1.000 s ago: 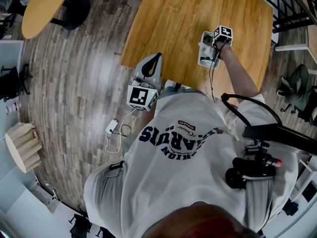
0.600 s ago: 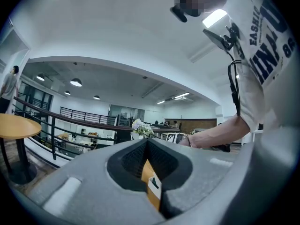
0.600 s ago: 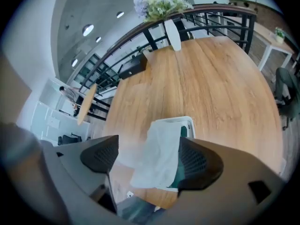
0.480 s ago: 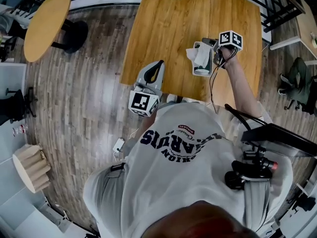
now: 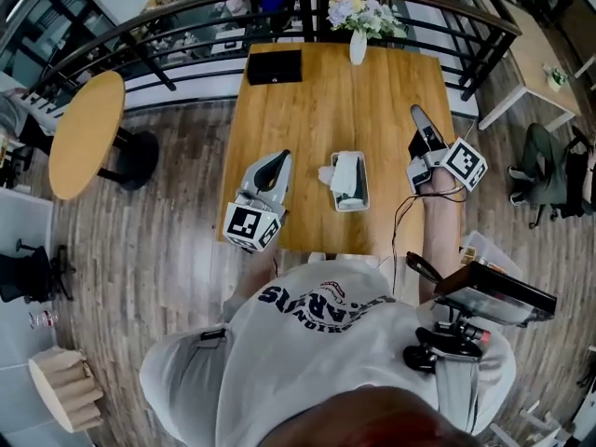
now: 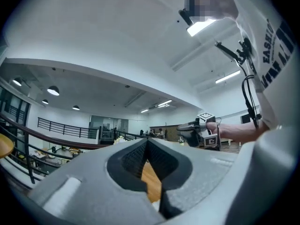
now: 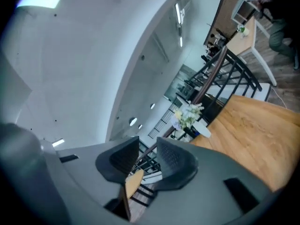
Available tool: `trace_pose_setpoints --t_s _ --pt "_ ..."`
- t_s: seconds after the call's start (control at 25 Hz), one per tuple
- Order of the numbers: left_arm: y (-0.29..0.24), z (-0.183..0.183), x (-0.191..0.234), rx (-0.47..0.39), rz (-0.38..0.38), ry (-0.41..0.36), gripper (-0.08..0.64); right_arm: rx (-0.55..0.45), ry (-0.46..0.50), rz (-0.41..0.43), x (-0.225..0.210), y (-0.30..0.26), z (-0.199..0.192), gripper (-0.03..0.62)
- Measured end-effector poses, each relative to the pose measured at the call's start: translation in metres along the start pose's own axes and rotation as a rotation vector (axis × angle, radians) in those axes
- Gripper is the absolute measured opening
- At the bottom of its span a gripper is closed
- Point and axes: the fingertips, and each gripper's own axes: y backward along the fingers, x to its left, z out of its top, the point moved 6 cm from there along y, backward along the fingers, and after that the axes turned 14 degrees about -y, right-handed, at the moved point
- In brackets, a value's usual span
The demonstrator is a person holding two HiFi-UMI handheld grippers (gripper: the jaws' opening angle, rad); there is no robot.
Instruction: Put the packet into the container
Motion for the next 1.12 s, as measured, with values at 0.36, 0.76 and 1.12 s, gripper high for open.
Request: trace_pose_setpoints --t_s 0.36,0.76,1.12 --pt "-0.041 0.032 0.024 -0.11 -0.035 0.071 -0.003 -0.118 0.871 -0.151 0.057 0.061 0.012 0.285" --pt "-0.05 0.022 0.036 -0.068 -0.095 0.064 -0.003 -0.069 1.096 -0.343 0.063 0.056 0.001 0.56" --pt "-0.029 0.015 0.055 -0.056 -0.08 0.088 -0.003 -0.024 0.975 -0.361 0.063 0.079 -0.023 0.003"
